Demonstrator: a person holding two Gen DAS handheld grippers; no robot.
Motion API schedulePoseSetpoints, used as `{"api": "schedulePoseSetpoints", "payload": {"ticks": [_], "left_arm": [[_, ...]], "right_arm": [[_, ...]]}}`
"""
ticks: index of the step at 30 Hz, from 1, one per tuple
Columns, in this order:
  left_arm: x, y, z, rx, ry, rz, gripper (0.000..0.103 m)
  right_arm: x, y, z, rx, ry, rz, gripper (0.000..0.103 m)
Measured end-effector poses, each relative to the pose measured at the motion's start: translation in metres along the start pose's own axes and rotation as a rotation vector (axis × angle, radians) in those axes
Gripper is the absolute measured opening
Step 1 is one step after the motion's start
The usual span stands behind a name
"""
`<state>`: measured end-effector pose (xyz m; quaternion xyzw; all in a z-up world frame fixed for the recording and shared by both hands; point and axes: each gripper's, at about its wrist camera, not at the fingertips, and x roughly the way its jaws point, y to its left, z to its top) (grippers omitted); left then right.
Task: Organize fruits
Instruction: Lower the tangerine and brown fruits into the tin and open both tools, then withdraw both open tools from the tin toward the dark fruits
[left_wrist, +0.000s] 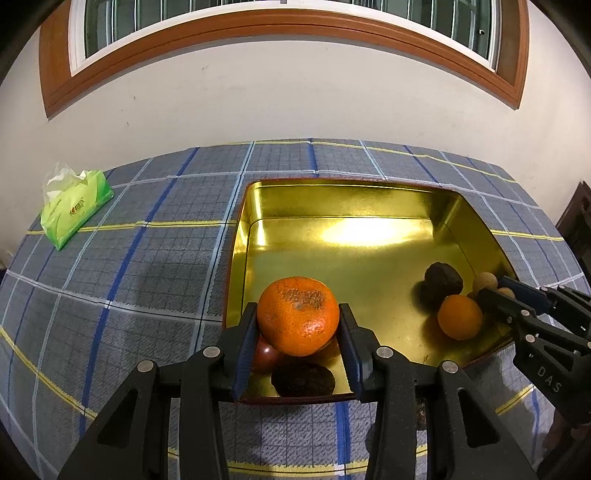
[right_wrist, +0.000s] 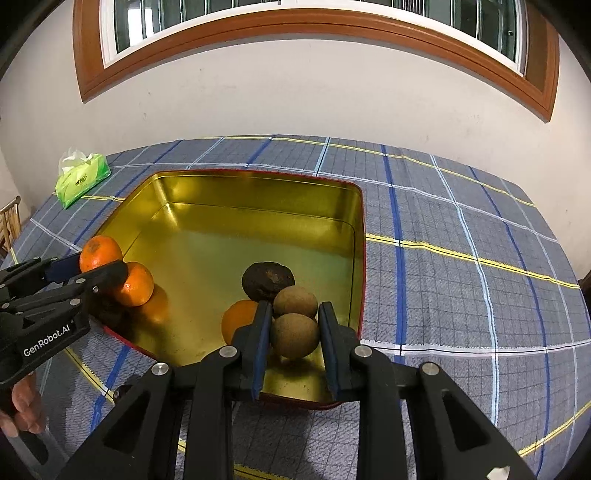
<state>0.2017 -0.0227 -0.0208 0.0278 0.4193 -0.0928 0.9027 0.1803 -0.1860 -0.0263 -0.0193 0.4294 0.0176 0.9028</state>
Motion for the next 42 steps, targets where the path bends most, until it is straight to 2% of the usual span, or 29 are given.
{"api": "schedulePoseSetpoints", "payload": {"ticks": [6, 9, 15, 17, 32, 36, 42], "left_arm": [[-0.001, -0.002, 0.0, 0.004, 0.01, 0.008, 0.048], [-0.004, -0.004, -0.002, 0.01, 0.005, 0.017, 0.057], [-0.005, -0.005, -0.003, 0.009, 0.01, 0.024, 0.06], [-0.006, -0.005, -0.004, 0.007, 0.014, 0.022, 0.064], [-0.037, -0.008, -0.018, -0.002, -0.013, 0.025, 0.064], [-0.047, -0.004, -0.032, -0.017, -0.011, 0.033, 0.064], [-0.05, 0.009, -0.062, -0.043, 0.023, 0.057, 0.064]], "right_arm": [[-0.007, 0.001, 0.0, 0.002, -0.018, -0.006, 0.04], [-0.011, 0.002, 0.0, 0.003, -0.024, -0.006, 0.041], [-0.021, 0.001, 0.0, 0.007, -0.031, -0.011, 0.044], [-0.024, 0.002, -0.001, 0.006, -0.034, -0.01, 0.045], [-0.056, 0.008, -0.015, 0.0, -0.056, -0.009, 0.046], [-0.064, 0.01, -0.029, 0.005, -0.048, -0.005, 0.046], [-0.061, 0.016, -0.059, 0.006, 0.012, 0.019, 0.046]]}}
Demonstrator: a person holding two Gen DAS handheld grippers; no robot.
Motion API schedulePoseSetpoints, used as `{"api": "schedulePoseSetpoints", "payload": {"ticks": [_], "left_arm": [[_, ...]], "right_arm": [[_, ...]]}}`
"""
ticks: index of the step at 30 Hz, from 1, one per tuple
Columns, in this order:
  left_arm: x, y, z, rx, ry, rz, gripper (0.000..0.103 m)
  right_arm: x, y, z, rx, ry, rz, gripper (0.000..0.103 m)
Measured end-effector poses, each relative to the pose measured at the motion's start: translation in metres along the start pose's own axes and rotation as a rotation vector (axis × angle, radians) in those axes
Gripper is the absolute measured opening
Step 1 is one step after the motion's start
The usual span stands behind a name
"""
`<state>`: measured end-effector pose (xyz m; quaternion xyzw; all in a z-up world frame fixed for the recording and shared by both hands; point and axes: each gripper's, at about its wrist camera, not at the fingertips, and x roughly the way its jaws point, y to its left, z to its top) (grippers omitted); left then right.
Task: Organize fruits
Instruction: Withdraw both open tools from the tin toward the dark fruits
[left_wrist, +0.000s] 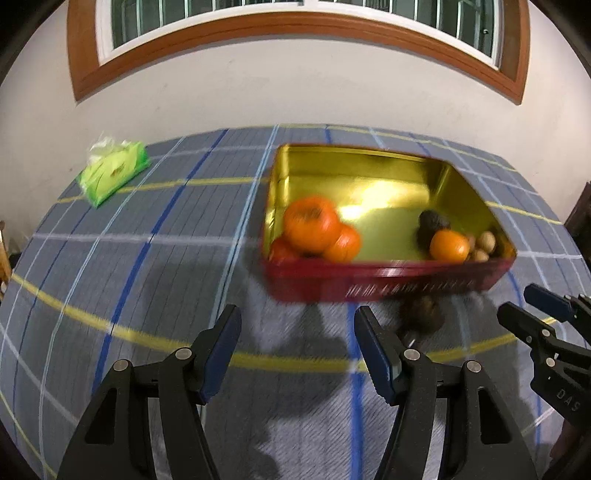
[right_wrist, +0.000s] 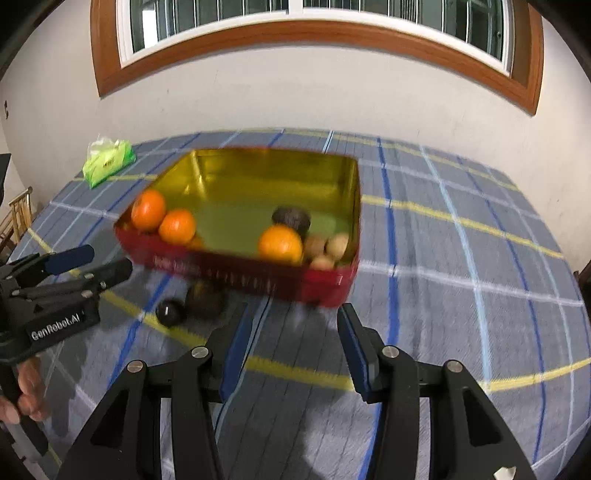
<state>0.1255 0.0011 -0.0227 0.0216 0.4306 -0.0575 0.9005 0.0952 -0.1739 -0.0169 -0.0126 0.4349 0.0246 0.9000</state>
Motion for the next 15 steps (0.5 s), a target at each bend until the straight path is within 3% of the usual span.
{"api": "schedulePoseSetpoints", "payload": {"ticks": [11, 15], "left_arm": [[0.007, 0.039, -0.038, -0.067, 0.051, 0.056, 0.064], [0.005, 0.05, -0.045, -0.083, 0.037, 0.061, 0.066]], "right_arm": [[0.021, 0.033, -0.019, -0.044, 0.062, 0.057, 0.046], [0.029, 0.045, -0.018, -0.062, 0.071, 0.062, 0.046]]}}
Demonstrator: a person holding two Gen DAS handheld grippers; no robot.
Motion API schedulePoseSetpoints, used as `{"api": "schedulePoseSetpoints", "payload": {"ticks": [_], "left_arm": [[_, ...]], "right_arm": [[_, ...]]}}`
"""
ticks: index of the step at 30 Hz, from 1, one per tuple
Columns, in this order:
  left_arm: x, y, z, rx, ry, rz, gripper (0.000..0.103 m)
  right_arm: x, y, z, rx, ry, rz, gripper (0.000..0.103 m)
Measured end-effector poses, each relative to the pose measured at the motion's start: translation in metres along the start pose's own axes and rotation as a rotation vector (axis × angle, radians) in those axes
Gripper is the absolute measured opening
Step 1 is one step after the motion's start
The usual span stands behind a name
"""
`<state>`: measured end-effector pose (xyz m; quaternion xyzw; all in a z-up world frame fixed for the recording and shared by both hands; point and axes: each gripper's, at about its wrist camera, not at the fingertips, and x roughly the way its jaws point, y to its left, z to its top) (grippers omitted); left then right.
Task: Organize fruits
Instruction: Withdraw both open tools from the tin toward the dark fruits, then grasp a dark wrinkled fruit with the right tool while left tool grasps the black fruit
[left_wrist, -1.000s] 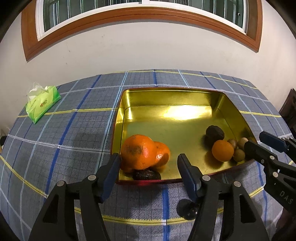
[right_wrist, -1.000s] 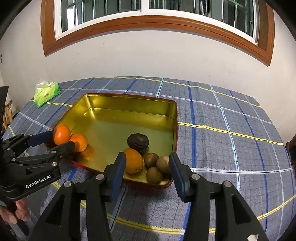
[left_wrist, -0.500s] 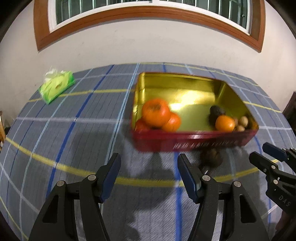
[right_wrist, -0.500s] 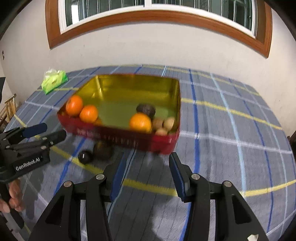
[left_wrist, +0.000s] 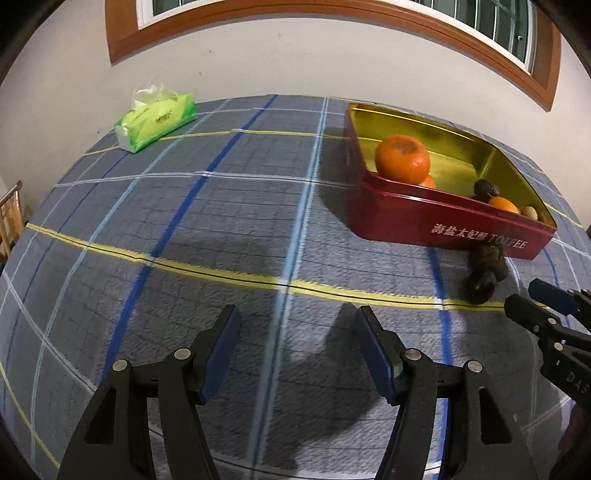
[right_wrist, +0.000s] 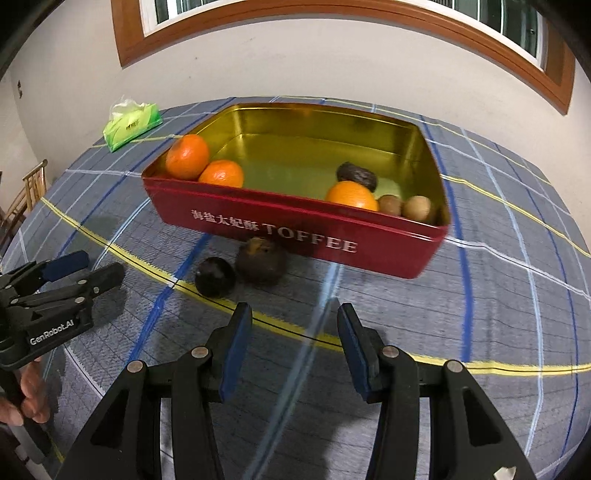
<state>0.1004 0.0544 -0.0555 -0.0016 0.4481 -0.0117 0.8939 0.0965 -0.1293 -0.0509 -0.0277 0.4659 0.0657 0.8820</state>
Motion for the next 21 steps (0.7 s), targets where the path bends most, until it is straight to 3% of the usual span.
{"api": "schedulePoseSetpoints", "payload": {"ticks": [12, 18, 21], "left_arm": [[-0.001, 0.005, -0.003, -0.009, -0.016, 0.006, 0.07], [-0.002, 0.003, -0.003, -0.008, -0.006, -0.001, 0.07], [-0.002, -0.003, -0.003, -0.003, -0.002, -0.013, 0.07]], "right_arm": [[0.022, 0.017, 0.019, -0.022, -0.02, -0.016, 0.048], [0.021, 0.025, 0.019, -0.051, -0.041, -0.004, 0.031], [0.019, 0.025, 0.016, -0.053, -0.044, -0.007, 0.031]]}}
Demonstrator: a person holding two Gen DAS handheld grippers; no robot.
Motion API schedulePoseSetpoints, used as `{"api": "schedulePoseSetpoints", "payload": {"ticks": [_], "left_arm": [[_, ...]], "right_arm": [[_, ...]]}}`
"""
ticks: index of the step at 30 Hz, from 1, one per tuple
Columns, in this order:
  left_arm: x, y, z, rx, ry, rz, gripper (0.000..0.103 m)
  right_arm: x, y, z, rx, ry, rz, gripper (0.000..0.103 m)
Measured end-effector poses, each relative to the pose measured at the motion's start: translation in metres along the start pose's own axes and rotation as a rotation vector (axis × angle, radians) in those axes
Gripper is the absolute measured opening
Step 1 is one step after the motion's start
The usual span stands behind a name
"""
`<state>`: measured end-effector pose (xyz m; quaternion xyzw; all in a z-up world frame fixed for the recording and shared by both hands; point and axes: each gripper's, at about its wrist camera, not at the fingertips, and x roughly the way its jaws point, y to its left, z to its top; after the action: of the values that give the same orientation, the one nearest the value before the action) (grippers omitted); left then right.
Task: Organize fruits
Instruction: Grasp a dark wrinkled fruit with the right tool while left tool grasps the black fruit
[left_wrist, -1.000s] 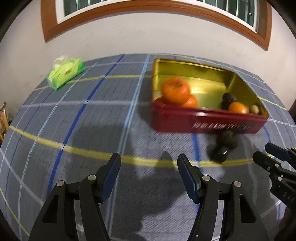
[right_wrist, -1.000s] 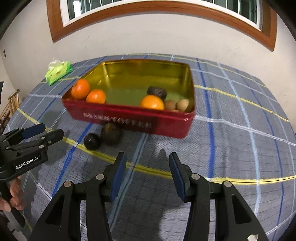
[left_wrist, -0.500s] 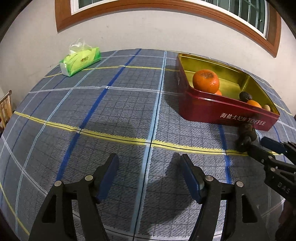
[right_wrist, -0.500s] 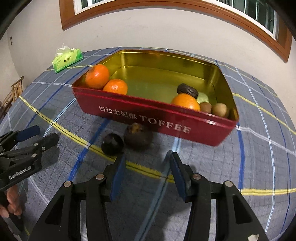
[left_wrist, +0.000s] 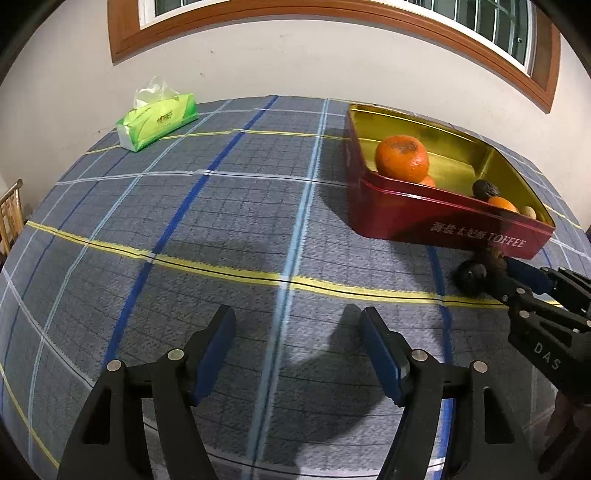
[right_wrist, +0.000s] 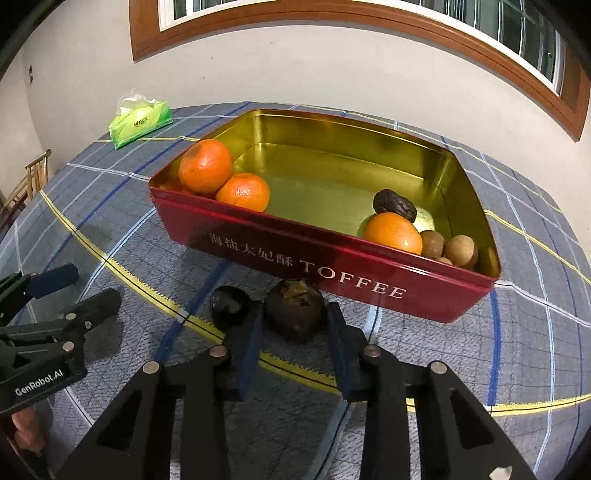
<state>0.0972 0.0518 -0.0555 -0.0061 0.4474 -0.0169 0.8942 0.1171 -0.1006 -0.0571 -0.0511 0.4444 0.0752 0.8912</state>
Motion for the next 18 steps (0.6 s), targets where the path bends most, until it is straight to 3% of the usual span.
{"api": "schedulePoseSetpoints", "payload": {"ticks": [6, 18], "left_arm": [[-0.001, -0.022, 0.003, 0.032, -0.002, -0.04, 0.07], [-0.003, -0.075, 0.009, 0.121, -0.014, -0.106, 0.07]], "right_arm": [[-0.007, -0.013, -0.008, 0.028, 0.0, -0.015, 0.031], [-0.018, -0.079, -0.024, 0.13, 0.012, -0.109, 0.031]]}}
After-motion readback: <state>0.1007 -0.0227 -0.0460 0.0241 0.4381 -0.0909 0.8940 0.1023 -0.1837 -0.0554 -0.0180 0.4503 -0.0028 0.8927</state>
